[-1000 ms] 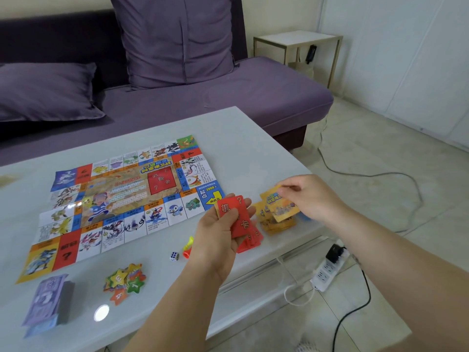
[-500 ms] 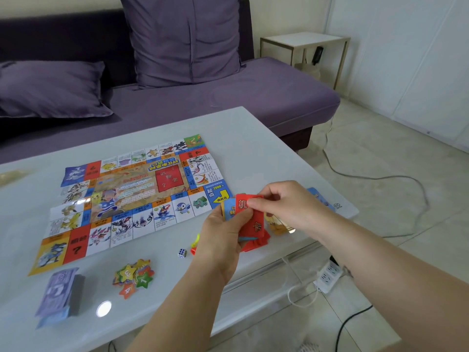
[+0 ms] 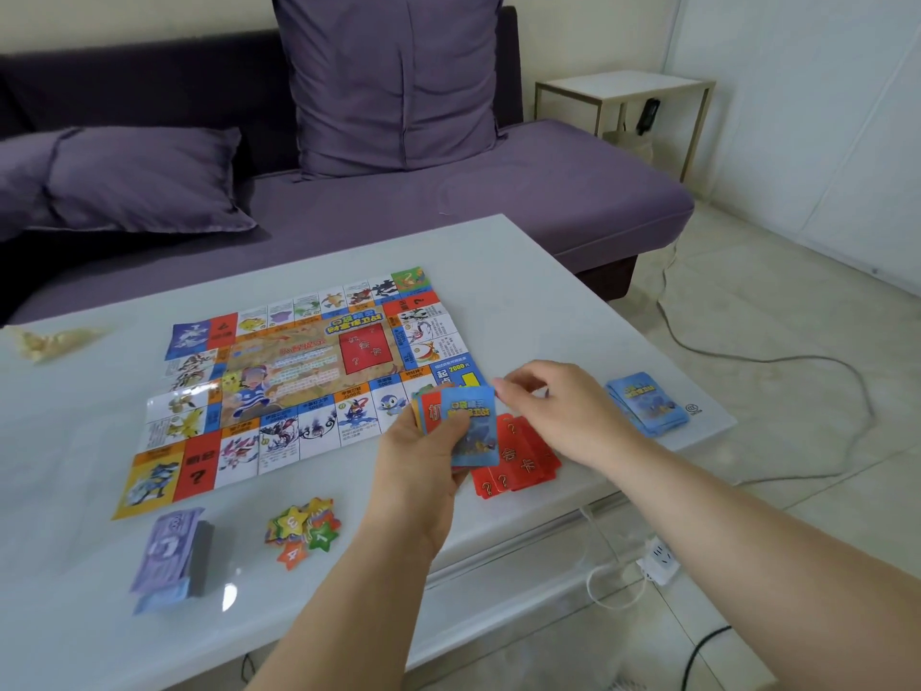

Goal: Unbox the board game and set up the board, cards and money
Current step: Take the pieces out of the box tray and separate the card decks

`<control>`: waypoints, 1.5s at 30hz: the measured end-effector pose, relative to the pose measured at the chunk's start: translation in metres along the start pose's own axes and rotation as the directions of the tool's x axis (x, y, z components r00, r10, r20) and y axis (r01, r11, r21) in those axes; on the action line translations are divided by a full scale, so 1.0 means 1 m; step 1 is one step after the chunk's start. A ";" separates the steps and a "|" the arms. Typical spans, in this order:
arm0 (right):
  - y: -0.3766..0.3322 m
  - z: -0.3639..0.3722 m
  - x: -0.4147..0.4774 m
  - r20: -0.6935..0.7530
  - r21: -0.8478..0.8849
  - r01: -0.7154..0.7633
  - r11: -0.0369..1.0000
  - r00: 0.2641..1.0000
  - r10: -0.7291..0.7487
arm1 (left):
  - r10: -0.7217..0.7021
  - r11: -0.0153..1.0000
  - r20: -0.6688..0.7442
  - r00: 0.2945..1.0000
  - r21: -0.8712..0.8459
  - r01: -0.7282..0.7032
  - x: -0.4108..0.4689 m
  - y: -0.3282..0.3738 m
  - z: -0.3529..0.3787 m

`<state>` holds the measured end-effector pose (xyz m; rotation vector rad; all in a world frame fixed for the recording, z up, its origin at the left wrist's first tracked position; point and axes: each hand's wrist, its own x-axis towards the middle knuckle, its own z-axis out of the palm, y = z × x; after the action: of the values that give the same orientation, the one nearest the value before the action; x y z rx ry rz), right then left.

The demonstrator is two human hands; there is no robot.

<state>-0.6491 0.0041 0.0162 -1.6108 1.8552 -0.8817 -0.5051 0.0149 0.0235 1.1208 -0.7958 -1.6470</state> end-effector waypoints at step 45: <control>0.021 -0.048 -0.006 0.070 0.327 -0.148 0.933 0.989 0.132 | -0.111 0.977 0.052 0.992 -0.179 0.119 0.003 -0.007 0.030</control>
<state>-0.6980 0.0182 0.0310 -1.2666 1.6604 -1.0208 -0.5359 0.0146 0.0270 1.0222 -0.6018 -1.8056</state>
